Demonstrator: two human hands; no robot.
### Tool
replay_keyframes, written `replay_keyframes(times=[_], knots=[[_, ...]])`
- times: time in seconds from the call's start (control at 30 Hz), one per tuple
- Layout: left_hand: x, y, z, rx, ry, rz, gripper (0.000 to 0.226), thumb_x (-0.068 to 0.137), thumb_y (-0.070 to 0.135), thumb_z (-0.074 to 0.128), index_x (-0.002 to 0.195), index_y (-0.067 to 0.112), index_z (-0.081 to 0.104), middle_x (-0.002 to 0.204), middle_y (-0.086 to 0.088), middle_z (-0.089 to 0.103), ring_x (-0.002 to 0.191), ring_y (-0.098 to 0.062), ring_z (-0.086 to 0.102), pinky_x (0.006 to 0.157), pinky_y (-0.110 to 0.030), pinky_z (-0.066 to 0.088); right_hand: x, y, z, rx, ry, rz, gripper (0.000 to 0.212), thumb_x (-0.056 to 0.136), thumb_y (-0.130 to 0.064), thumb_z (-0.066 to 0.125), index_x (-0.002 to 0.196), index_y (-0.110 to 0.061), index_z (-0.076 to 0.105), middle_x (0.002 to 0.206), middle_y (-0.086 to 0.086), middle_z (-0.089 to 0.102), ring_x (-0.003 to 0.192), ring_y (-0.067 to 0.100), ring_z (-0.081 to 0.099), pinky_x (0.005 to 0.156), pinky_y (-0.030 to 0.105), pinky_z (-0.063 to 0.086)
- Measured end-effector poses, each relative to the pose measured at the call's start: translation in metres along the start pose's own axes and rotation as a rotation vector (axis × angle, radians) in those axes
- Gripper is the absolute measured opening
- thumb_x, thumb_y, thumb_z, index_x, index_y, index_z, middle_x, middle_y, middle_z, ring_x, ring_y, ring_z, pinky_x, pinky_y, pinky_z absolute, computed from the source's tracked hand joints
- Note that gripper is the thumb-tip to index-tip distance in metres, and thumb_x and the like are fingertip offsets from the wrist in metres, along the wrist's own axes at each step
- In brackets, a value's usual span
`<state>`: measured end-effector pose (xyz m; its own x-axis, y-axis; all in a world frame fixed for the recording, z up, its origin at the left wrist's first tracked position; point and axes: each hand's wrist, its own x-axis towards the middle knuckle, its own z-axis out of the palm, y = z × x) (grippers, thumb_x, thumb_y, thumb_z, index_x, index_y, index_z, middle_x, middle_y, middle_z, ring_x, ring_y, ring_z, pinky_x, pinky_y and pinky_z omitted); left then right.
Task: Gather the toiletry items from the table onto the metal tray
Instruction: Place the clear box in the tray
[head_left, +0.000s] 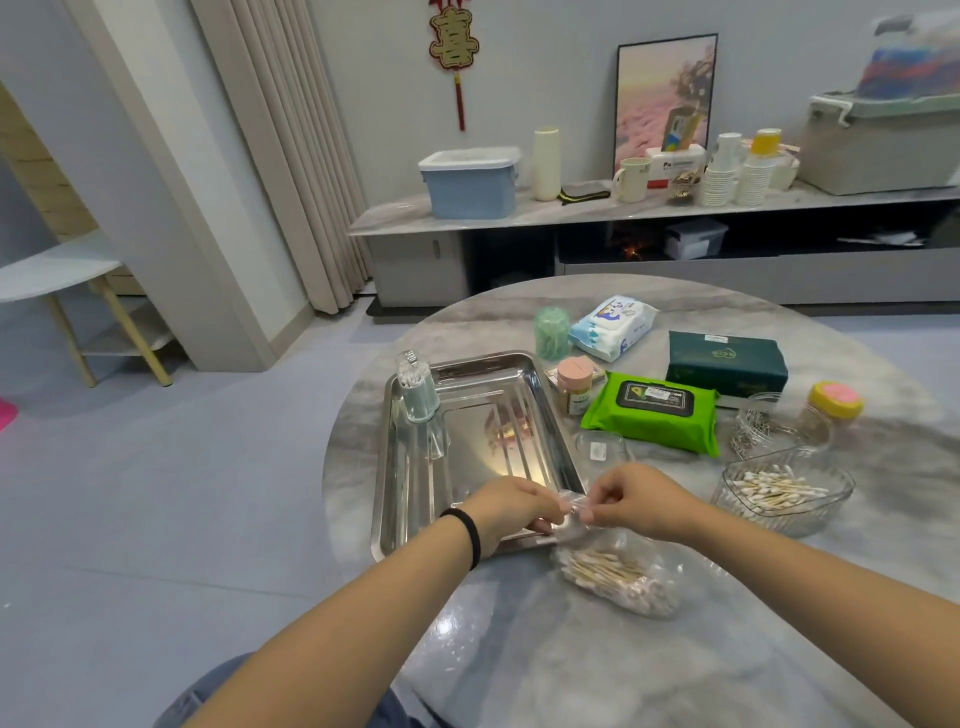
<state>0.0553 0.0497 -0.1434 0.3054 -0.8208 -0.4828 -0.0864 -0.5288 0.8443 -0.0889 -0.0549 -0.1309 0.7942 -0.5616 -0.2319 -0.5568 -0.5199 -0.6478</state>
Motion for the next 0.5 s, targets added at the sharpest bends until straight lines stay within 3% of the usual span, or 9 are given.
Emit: replay_keyframes(times=[0.1, 0.17, 0.33, 0.5], knots=[[0.006, 0.006, -0.003, -0.032, -0.018, 0.026, 0.015, 0.080, 0.013, 0.071, 0.069, 0.015, 0.061, 0.067, 0.000, 0.058, 0.062, -0.008, 0.051, 0.056, -0.013, 0.043, 0.007, -0.006, -0.010, 0.119, 0.026, -0.016, 0.021, 0.079, -0.022, 0.073, 0.061, -0.025, 0.064, 0.047, -0.011, 0.055, 0.043, -0.002, 0.047, 0.044, 0.008, 0.032], [0.011, 0.012, -0.009, -0.068, 0.010, 0.060, 0.019, 0.082, 0.017, 0.069, 0.067, 0.015, 0.058, 0.063, 0.002, 0.054, 0.059, -0.008, 0.045, 0.053, -0.014, 0.038, 0.015, -0.011, -0.018, 0.192, 0.025, -0.025, 0.022, 0.079, -0.024, 0.073, 0.059, -0.022, 0.063, 0.051, -0.007, 0.055, 0.045, 0.002, 0.048, 0.047, 0.013, 0.037], [0.021, 0.032, -0.033, -0.335, 0.089, 0.121, 0.015, 0.092, 0.018, 0.056, 0.079, 0.012, 0.059, 0.074, -0.002, 0.061, 0.062, -0.011, 0.057, 0.055, -0.019, 0.049, 0.042, -0.026, -0.039, 0.207, -0.094, 0.012, 0.024, 0.083, -0.033, 0.067, 0.079, -0.009, 0.064, 0.068, 0.002, 0.061, 0.060, 0.009, 0.060, 0.055, 0.015, 0.049], [0.028, 0.051, -0.061, -0.460, 0.331, 0.236, 0.014, 0.093, 0.021, 0.055, 0.084, 0.011, 0.060, 0.084, -0.004, 0.066, 0.076, -0.015, 0.064, 0.080, -0.027, 0.052, 0.080, -0.044, -0.054, 0.249, -0.136, 0.055, 0.020, 0.092, -0.024, 0.057, 0.077, -0.016, 0.067, 0.071, 0.002, 0.068, 0.059, 0.011, 0.062, 0.056, 0.021, 0.055]])
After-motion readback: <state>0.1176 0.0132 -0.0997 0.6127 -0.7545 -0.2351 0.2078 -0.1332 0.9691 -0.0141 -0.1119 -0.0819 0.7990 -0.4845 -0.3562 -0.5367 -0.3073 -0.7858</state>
